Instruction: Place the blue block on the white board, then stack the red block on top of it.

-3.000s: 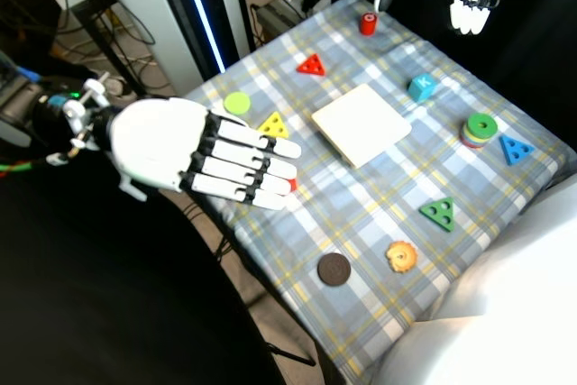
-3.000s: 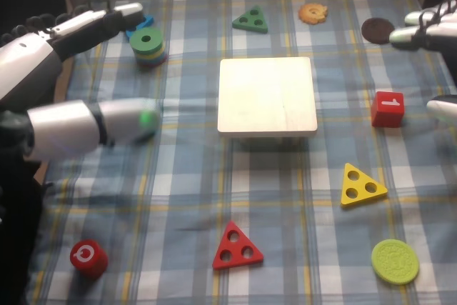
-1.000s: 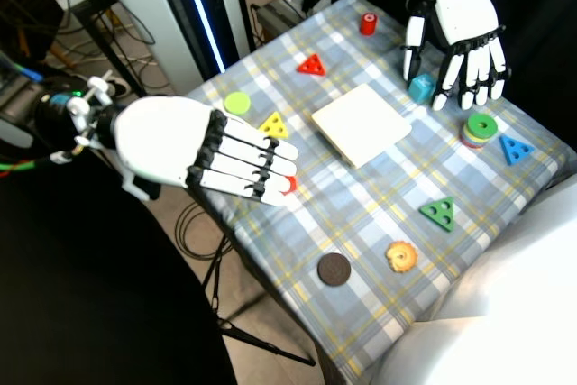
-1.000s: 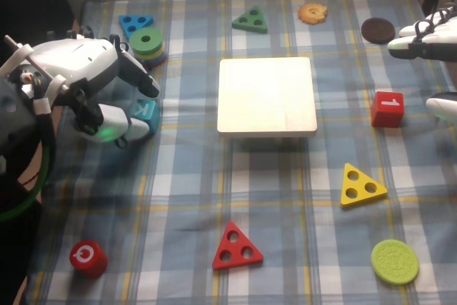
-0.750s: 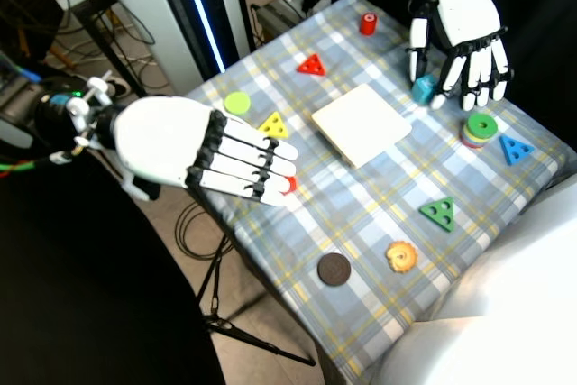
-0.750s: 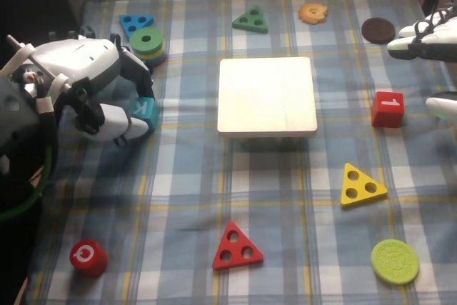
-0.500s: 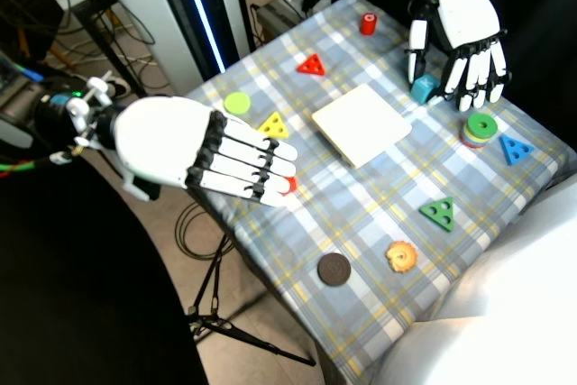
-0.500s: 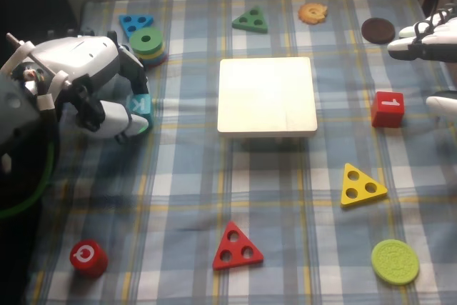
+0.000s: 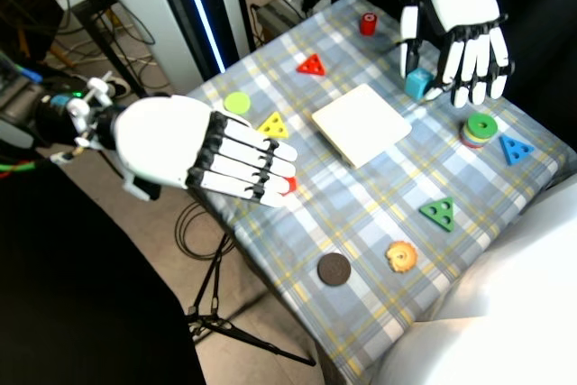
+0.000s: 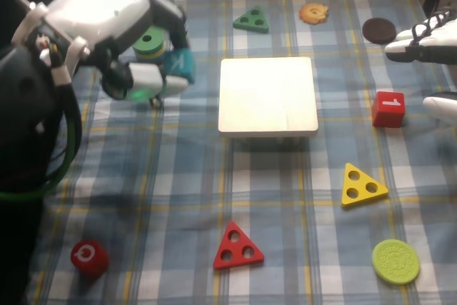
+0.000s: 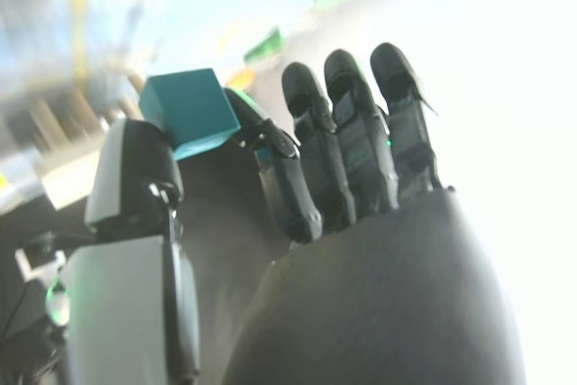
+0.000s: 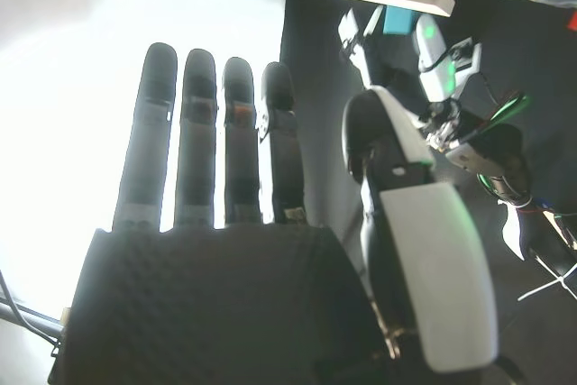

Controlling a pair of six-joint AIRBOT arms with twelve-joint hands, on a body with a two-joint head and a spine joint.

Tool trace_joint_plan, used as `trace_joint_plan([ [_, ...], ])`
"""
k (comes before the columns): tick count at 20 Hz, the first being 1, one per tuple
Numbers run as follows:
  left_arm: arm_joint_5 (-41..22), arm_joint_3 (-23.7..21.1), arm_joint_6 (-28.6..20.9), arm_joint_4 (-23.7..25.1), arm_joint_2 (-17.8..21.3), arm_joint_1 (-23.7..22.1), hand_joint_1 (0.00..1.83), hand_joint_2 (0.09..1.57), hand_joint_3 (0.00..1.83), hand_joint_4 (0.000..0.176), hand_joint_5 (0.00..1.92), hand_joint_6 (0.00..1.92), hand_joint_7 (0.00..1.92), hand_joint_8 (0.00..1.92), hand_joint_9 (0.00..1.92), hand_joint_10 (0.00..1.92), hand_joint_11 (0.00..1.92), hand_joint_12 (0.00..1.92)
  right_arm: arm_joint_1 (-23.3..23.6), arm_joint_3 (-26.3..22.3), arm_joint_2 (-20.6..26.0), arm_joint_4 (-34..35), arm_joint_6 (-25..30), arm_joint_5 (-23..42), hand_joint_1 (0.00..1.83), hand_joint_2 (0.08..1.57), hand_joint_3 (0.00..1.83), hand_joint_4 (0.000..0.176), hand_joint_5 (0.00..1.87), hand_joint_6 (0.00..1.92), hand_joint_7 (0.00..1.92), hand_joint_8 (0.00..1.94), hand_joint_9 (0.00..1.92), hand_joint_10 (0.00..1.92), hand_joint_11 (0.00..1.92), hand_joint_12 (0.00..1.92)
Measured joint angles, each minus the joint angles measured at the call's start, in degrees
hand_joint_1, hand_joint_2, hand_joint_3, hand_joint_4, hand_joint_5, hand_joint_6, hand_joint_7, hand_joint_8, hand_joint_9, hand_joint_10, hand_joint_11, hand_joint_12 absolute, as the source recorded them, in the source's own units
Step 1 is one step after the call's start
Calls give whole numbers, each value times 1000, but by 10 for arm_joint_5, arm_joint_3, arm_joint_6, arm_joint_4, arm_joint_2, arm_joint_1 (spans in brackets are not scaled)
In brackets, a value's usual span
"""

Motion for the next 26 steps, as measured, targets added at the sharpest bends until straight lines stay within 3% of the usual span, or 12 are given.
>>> trace_joint_plan([
  [1, -3, 0, -3, 10, -7, -7, 1109, 1073, 0, 8, 1075, 821, 632, 1, 447, 2, 112, 490, 0, 0, 0, 1, 0, 0, 504, 1355, 1, 0, 489, 0, 512, 1, 483, 1, 333, 294],
  [3, -2, 0, -14, 36, -24, -15, 1106, 1069, 0, 24, 1084, 806, 631, 0, 451, 3, 115, 488, 0, 0, 0, 1, 0, 0, 509, 1358, 1, 0, 490, 1, 516, 3, 487, 2, 338, 295],
  [4, 6, 1, -18, 46, -35, -20, 1084, 1073, 1, 75, 1069, 831, 620, 4, 445, 3, 109, 477, 1, 1, -2, 0, 0, 0, 510, 1359, 2, 0, 483, 0, 510, 0, 483, 0, 336, 292],
  [8, 37, 23, -22, 54, -67, -26, 1049, 1093, 1, 133, 1024, 901, 632, 2, 442, 0, 97, 489, 9, 2, -5, -7, 1, 2, 518, 1359, 1, 8, 480, 0, 507, 0, 478, 0, 330, 284],
  [9, 41, 26, -22, 54, -69, -26, 1049, 1093, 1, 133, 1024, 901, 632, 2, 442, 0, 97, 489, 10, 3, -7, -8, 1, 0, 518, 1359, 1, 8, 480, 0, 507, 0, 478, 0, 330, 284],
  [10, 47, 30, -22, 53, -75, -26, 1062, 1092, 0, 100, 1029, 895, 651, 1, 446, 1, 81, 554, 10, 3, -8, -8, 1, 0, 520, 1355, 0, 13, 480, 0, 505, 0, 477, 1, 332, 285],
  [12, 57, 38, -21, 52, -87, -29, 1063, 1096, 1, 90, 1019, 912, 647, 0, 440, 0, 65, 572, 11, 4, -8, -12, 1, 0, 521, 1357, 0, 7, 483, 1, 508, 2, 481, 2, 336, 287],
  [14, 66, 47, -21, 54, -102, -35, 1098, 1079, 0, 27, 1063, 840, 666, 3, 456, 4, 66, 604, 11, 5, -9, -12, 1, 0, 536, 1356, 0, 0, 485, 2, 513, 3, 485, 3, 344, 287],
  [16, 75, 56, -22, 55, -113, -38, 1096, 1082, 2, 23, 1054, 855, 660, 4, 446, 4, 41, 651, 15, 8, -13, -13, 1, -2, 536, 1357, 0, 0, 489, 3, 517, 3, 486, 3, 343, 283],
  [18, 79, 62, -23, 57, -119, -43, 1083, 1092, 0, 44, 1032, 891, 653, 1, 444, 1, 1, 743, 18, 10, -15, -15, 2, -2, 525, 1355, 0, 0, 492, 2, 517, 2, 487, 2, 344, 274],
  [19, 80, 69, -22, 56, -123, -43, 1102, 1086, 0, 2, 1046, 870, 663, 3, 459, 4, 0, 790, 19, 10, -16, -17, 2, -2, 534, 1354, 0, 0, 490, 1, 518, 1, 485, 1, 346, 268],
  [26, 87, 77, -23, 43, -124, -43, 1073, 1095, 2, 68, 1023, 905, 623, 0, 450, 3, 0, 750, 19, 12, -18, -21, 3, -4, 522, 1356, 0, 0, 490, 2, 516, 2, 485, 1, 352, 260],
])
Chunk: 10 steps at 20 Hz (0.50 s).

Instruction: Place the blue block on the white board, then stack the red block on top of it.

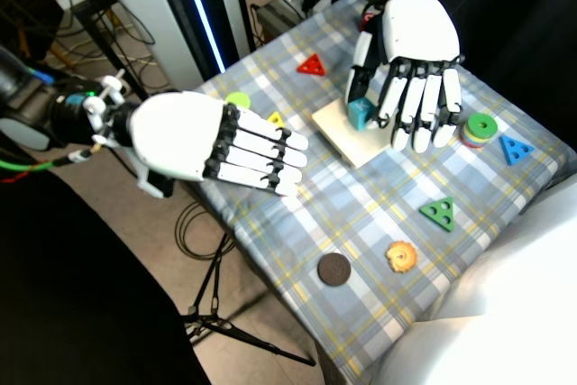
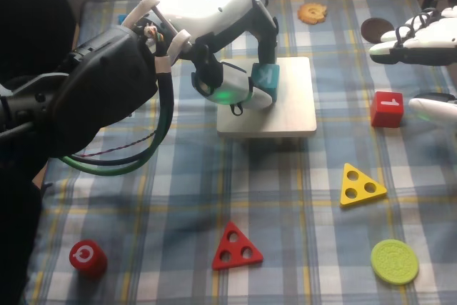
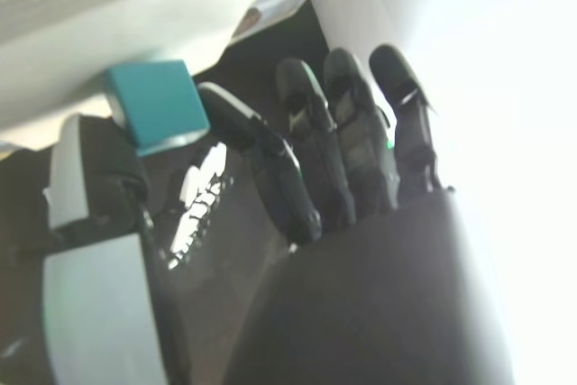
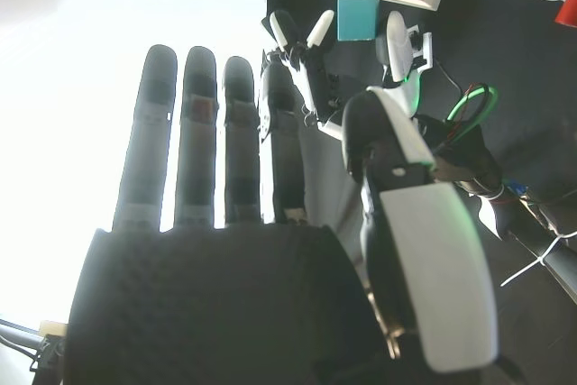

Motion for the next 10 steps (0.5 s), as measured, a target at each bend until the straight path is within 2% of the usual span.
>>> trace_joint_plan([
  [1, 0, 0, 0, -1, 0, 0, 1054, 1099, 2, 108, 1011, 922, 616, 4, 450, 2, 0, 742, 0, 0, 0, 1, 0, 0, 536, 1354, 0, 0, 491, 1, 514, 1, 480, 0, 347, 254],
  [2, 0, 0, 0, -1, 0, 0, 1046, 1104, 1, 119, 998, 942, 619, 3, 453, 1, 1, 749, 2, 0, 0, 0, 0, 0, 541, 1354, 0, 0, 492, 2, 513, 0, 481, 1, 350, 254],
  [3, 0, 0, 0, -1, 0, 0, 1044, 1105, 1, 122, 995, 948, 621, 3, 455, 2, 3, 752, 3, 0, 0, -1, 0, -1, 543, 1353, 0, 0, 493, 2, 514, 0, 483, 1, 356, 256],
  [5, 2, 0, 0, -2, 0, 0, 1019, 1113, 2, 170, 966, 990, 612, 2, 452, 1, 2, 760, 3, 0, 0, -1, 0, 0, 542, 1353, 0, 0, 489, 0, 514, 0, 482, 1, 352, 252],
  [10, 5, 0, 0, -3, 0, 2, 1010, 1116, 1, 176, 954, 1010, 588, 0, 434, 0, 0, 743, 3, 0, 0, -1, 0, 0, 541, 1355, 1, 0, 493, 2, 506, 1, 475, 3, 348, 247],
])
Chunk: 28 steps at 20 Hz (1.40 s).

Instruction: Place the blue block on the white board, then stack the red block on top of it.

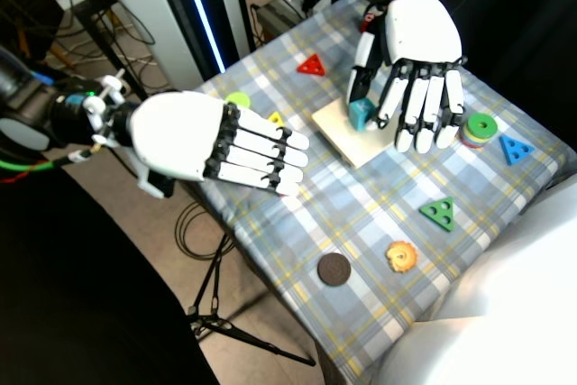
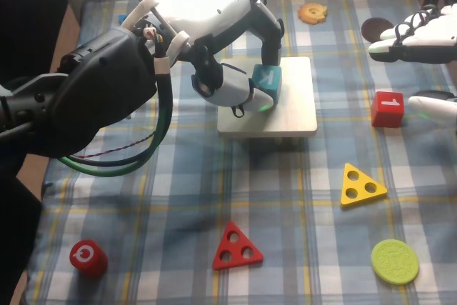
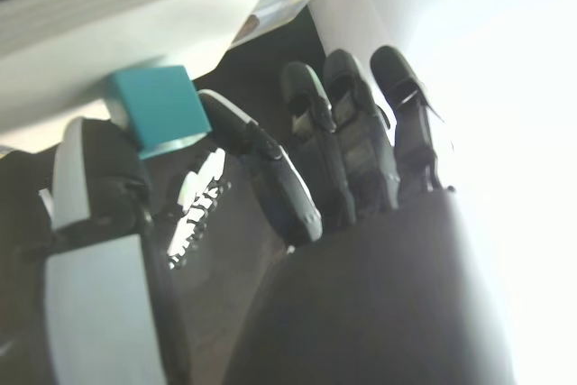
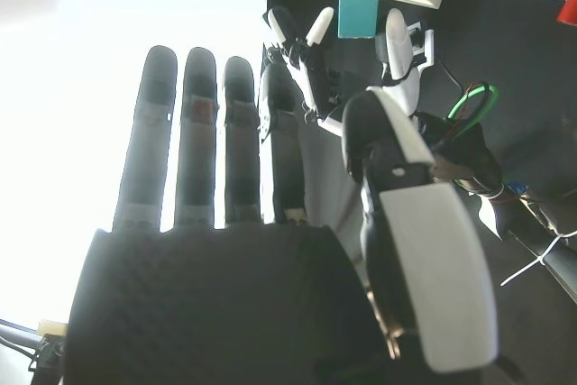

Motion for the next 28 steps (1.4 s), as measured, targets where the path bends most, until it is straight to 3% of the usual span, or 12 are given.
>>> trace_joint_plan([
  [1, 0, -1, 0, 0, 0, 1, 1012, 1115, 0, 176, 954, 1010, 581, 0, 430, 0, 0, 742, 0, 0, 0, 0, 0, 0, 558, 1356, 0, 0, 494, 1, 509, 1, 478, 2, 350, 244],
  [2, -1, -2, 0, -1, 0, 1, 1022, 1040, 0, 130, 839, 387, 570, 7, 423, 7, 6, 701, 0, 0, 0, 0, 0, 0, 561, 1355, 0, 0, 495, 1, 508, 1, 475, 0, 344, 241],
  [3, 0, -3, 0, -2, 1, 1, 1022, 1040, 0, 130, 839, 387, 570, 7, 423, 7, 6, 701, 0, 0, 0, 0, 0, 0, 561, 1355, 0, 0, 495, 1, 508, 1, 475, 0, 344, 241],
  [4, -2, -8, 0, -2, 4, 2, 1047, 998, 0, 119, 835, 34, 563, 1, 424, 2, 13, 704, 0, 0, 0, 0, 0, 0, 562, 1351, 0, 0, 493, 0, 512, 2, 480, 2, 352, 244],
  [8, -13, -14, 0, -4, 11, 3, 1084, 969, 0, 111, 749, 0, 562, 0, 427, 2, 15, 711, 0, 0, 0, 0, 1, 0, 564, 1343, 0, 0, 488, 1, 503, 0, 476, 0, 351, 241],
  [11, -19, -16, 0, -6, 14, 5, 1074, 965, 0, 124, 712, 0, 560, 0, 425, 1, 15, 710, 0, 0, -2, 0, 1, 0, 568, 1345, 0, 0, 482, 0, 497, 0, 471, 0, 343, 238],
  [13, -33, -29, -15, -7, 23, 14, 998, 957, 0, 163, 568, 0, 482, 0, 375, 0, 0, 668, 0, 0, -2, 1, 1, -1, 549, 1321, 0, 0, 452, 0, 453, 0, 432, 0, 312, 231],
  [15, -56, -48, -69, 4, 43, 30, 928, 951, 0, 165, 471, 0, 401, 0, 323, 0, 0, 580, 0, 0, -3, 1, 2, -2, 593, 1255, 0, 0, 432, 0, 431, 0, 414, 0, 302, 254],
  [19, -154, -114, -133, 39, 100, 65, 755, 927, 0, 176, 284, 1, 263, 0, 202, 0, 0, 337, 13, 17, -20, 0, 2, -36, 716, 1099, 3, 9, 453, 0, 452, 0, 449, 3, 139, 816],
  [21, -197, -143, -169, 71, 125, 86, 740, 908, 0, 172, 263, 0, 237, 1, 181, 1, 0, 365, 22, 28, -32, 0, 0, -57, 743, 1068, 0, 21, 457, 0, 440, 0, 441, 0, 102, 872],
  [24, -233, -165, -240, 97, 152, 113, 705, 883, 0, 176, 258, 1, 233, 2, 163, 0, 0, 251, 38, 47, -53, 2, -5, -98, 824, 1019, 0, 0, 499, 5, 451, 2, 454, 3, 79, 922],
  [28, -284, -189, -287, 124, 179, 138, 681, 885, 1, 176, 224, 0, 233, 0, 172, 0, 0, 333, 56, 64, -71, 2, -26, -147, 929, 1005, 1, 0, 548, 6, 464, 1, 467, 2, 60, 974],
])
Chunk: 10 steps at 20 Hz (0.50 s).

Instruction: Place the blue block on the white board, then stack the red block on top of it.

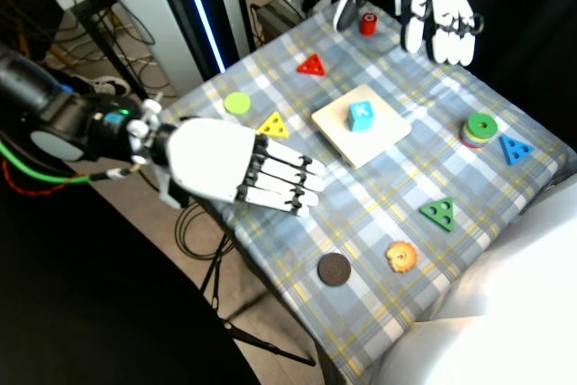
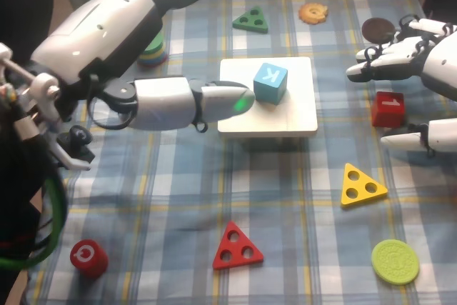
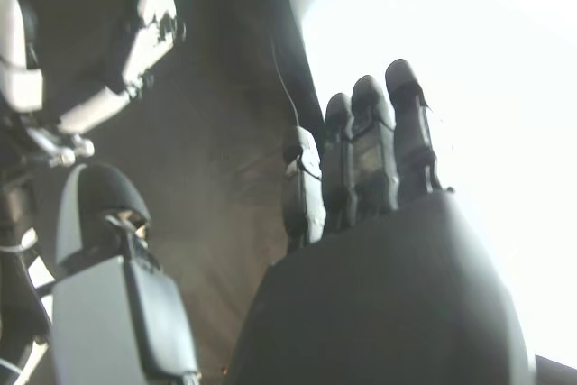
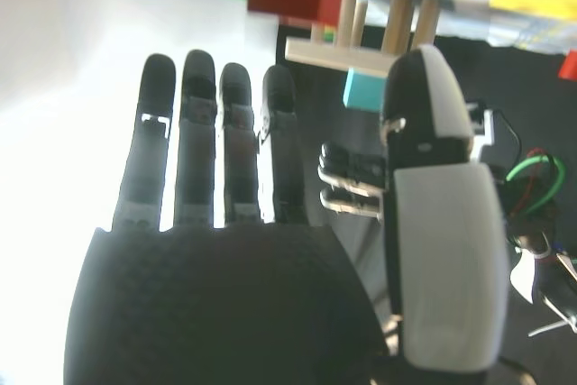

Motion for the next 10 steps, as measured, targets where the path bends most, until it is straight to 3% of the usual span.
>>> trace_joint_plan([
  [4, -14, -4, -70, 9, 17, 28, 744, 865, 0, 176, 218, 11, 239, 3, 170, 5, 0, 287, 19, 0, -5, 20, -59, -35, 928, 1030, 4, 0, 602, 5, 473, 3, 472, 3, 5, 1078],
  [10, -34, -12, -84, 8, 29, 41, 768, 840, 0, 175, 251, 2, 261, 2, 198, 3, 0, 358, 19, 7, -6, 48, -75, -45, 914, 1047, 0, 0, 687, 15, 525, 14, 497, 12, 6, 1031],
])
